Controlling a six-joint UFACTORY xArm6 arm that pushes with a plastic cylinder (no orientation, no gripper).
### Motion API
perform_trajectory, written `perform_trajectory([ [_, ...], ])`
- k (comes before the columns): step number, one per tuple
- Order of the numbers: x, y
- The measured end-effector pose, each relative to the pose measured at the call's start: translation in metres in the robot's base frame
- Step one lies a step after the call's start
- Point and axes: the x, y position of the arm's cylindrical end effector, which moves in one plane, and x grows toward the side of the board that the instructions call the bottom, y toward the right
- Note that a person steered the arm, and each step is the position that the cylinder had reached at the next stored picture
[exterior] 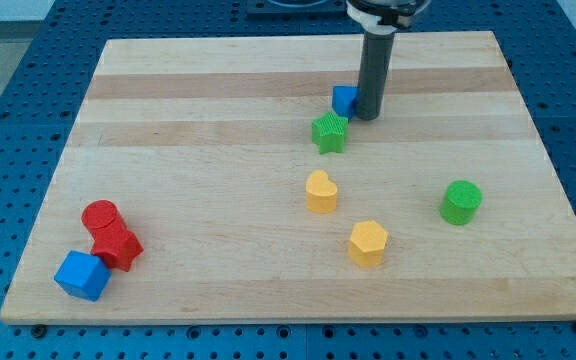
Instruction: Push the green circle closer to the blue triangle
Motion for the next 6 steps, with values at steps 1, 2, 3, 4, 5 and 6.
perform_trajectory([
  [1,0.0,-0.005],
  [2,0.008,0.026],
  [3,0.031,0.064],
  [4,0.061,0.096],
  [5,0.096,0.116],
  [6,0.134,0.127],
])
